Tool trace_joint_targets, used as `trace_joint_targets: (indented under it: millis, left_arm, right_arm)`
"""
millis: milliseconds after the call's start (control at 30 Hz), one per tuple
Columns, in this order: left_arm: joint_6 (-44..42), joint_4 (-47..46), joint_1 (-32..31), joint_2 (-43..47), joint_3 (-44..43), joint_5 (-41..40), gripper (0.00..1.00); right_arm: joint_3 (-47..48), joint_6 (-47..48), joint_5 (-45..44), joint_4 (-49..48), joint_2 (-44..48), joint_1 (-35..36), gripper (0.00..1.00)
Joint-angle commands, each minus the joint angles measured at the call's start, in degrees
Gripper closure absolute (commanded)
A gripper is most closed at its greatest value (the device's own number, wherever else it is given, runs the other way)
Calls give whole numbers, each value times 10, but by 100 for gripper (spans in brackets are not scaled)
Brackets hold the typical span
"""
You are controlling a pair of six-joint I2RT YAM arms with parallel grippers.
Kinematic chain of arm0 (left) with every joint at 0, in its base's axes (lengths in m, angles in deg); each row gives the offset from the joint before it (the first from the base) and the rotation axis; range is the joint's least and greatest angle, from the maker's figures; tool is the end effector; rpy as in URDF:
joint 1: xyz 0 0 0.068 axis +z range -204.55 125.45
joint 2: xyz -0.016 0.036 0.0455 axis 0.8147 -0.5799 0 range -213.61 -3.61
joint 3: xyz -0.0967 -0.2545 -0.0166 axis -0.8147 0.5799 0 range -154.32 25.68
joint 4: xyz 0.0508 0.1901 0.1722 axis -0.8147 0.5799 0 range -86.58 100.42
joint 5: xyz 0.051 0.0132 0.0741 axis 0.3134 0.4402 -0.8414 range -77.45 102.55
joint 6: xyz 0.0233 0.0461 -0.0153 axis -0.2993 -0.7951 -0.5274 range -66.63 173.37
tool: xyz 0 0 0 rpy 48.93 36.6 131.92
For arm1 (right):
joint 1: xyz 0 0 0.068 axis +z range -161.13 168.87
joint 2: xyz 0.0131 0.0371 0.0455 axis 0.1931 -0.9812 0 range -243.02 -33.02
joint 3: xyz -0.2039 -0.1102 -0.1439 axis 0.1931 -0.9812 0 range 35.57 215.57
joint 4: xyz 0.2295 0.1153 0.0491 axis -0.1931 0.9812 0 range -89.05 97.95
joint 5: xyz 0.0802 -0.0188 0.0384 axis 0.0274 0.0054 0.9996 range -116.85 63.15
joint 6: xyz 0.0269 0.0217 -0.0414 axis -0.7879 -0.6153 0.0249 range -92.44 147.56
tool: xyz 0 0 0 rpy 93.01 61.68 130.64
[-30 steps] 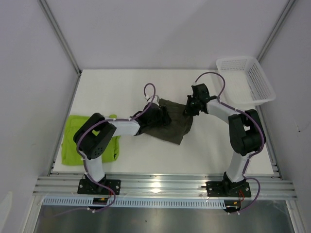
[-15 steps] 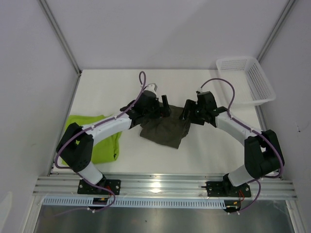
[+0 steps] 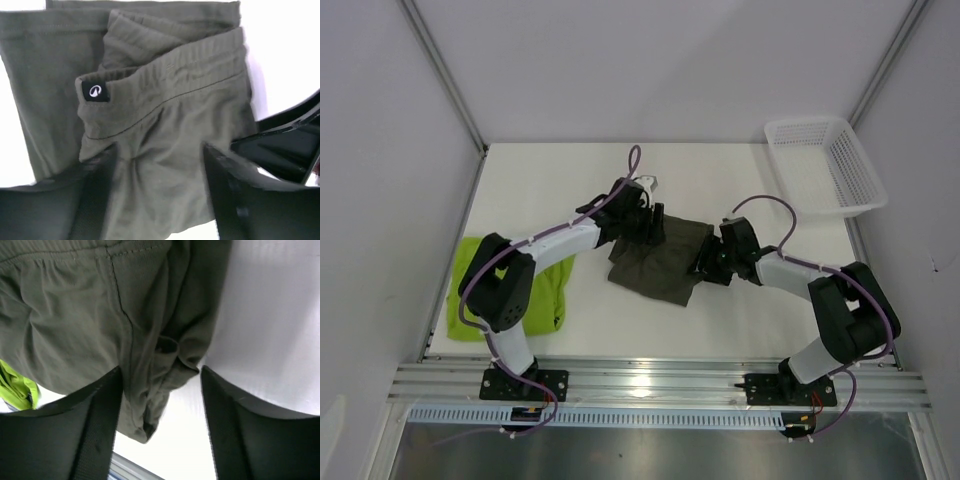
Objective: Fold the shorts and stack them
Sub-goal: Fold the shorts
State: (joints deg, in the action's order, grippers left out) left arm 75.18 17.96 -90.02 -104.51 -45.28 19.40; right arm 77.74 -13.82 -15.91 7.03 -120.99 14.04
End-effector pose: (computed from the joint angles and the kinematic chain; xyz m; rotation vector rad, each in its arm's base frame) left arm 0.3155 -0.2298 0.2259 0.3493 2.4039 -0.6157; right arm 0.2611 0.1302 0.1579 0.2813 2.5851 0.7007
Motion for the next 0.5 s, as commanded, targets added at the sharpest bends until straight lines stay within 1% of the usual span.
trace_joint_targets:
  millis: [0, 33, 67, 100, 133, 167, 233, 267, 300, 400, 467]
  left_arm:
    - [-33, 2, -1, -27, -22, -10, 36]
    - [-35, 14, -1, -38, -30, -20, 37]
    - [-36, 22, 0, -50, -56, -38, 38]
    - [-38, 27, 0, -72, -62, -45, 39]
    - [-39, 29, 0, -80, -66, -49, 39]
    - [-39, 25, 4, -87, -73, -49, 39]
    - [-33, 22, 8, -101, -80, -54, 41]
    - [-33, 20, 12, -103, -81, -58, 42]
    - [-32, 16, 14, -105, -81, -62, 44]
    - [-28, 12, 27, -114, -88, -66, 46]
    - [-26, 19, 34, -136, -111, -66, 46]
  right_arm:
    - [4, -17, -14, -35, -17, 15, 46]
    - [5, -15, -16, -33, -22, 19, 50]
    - [5, -15, -15, -34, -25, 26, 55]
    - [5, -16, -16, -34, -25, 28, 59]
    - [4, -17, -15, -34, -27, 30, 61]
    - [3, -16, -10, -38, -28, 32, 72]
    - [3, -15, 0, -42, -33, 33, 84]
    - [4, -12, 0, -40, -35, 33, 98]
    - [5, -8, 0, -35, -36, 37, 100]
    - [12, 4, -10, -16, -38, 40, 100]
    - [12, 10, -17, -9, -36, 41, 100]
